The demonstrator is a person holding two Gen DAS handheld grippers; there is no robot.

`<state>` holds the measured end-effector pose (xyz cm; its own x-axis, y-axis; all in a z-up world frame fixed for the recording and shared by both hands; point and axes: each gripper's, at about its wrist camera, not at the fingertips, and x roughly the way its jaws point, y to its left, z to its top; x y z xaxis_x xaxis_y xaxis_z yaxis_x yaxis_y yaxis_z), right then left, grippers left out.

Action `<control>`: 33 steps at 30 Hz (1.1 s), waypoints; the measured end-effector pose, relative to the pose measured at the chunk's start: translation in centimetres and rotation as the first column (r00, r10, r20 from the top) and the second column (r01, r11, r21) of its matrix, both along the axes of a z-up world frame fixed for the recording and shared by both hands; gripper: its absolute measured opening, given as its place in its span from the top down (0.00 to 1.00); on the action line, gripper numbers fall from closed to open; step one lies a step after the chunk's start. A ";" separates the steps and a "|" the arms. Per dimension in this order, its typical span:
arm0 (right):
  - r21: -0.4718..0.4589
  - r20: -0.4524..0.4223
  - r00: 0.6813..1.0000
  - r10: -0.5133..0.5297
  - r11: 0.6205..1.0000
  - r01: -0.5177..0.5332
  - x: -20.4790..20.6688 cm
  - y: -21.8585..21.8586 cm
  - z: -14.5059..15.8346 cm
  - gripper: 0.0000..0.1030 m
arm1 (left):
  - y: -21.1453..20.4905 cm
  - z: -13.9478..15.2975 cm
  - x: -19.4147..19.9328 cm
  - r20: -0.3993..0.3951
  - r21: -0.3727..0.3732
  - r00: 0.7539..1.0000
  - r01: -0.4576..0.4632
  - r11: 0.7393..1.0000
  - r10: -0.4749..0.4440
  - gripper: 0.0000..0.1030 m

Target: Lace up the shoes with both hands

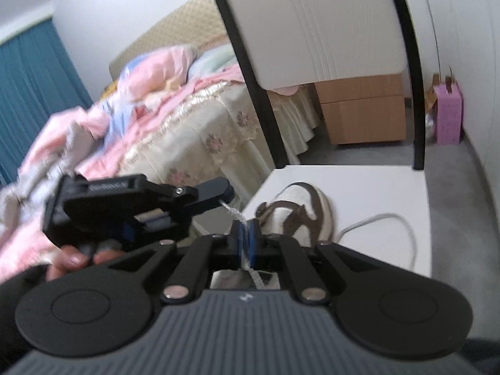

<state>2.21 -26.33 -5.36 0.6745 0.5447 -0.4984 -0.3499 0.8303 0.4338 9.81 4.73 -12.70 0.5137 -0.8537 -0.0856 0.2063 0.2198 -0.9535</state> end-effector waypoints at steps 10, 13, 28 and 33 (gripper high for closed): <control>0.576 -0.231 0.973 -0.020 0.803 0.153 -0.6 -2.1 -3.8 0.70 | 0.3 -0.1 0.0 -0.004 -0.046 1.000 -0.006 0.999 0.006 0.97; 0.705 -0.327 0.944 -0.030 0.658 0.265 -0.2 -2.7 -6.2 0.69 | 0.2 -0.2 0.0 -0.009 -0.054 1.000 0.010 0.999 -0.010 0.97; 0.805 -0.445 0.894 -0.057 0.411 0.427 0.5 -3.7 -10.2 0.91 | -0.2 -0.2 0.0 0.002 -0.044 0.999 0.040 0.998 -0.040 0.97; 0.788 -0.429 0.897 -0.106 0.442 0.429 0.2 -3.9 -9.6 0.96 | -0.5 0.2 0.0 0.001 -0.010 0.998 0.055 0.998 -0.055 0.97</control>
<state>2.44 -30.26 -14.94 0.7858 0.6131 -0.0809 0.0884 0.0181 0.9959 9.83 4.21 -12.50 0.4659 -0.8815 -0.0764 0.2185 0.1982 -0.9555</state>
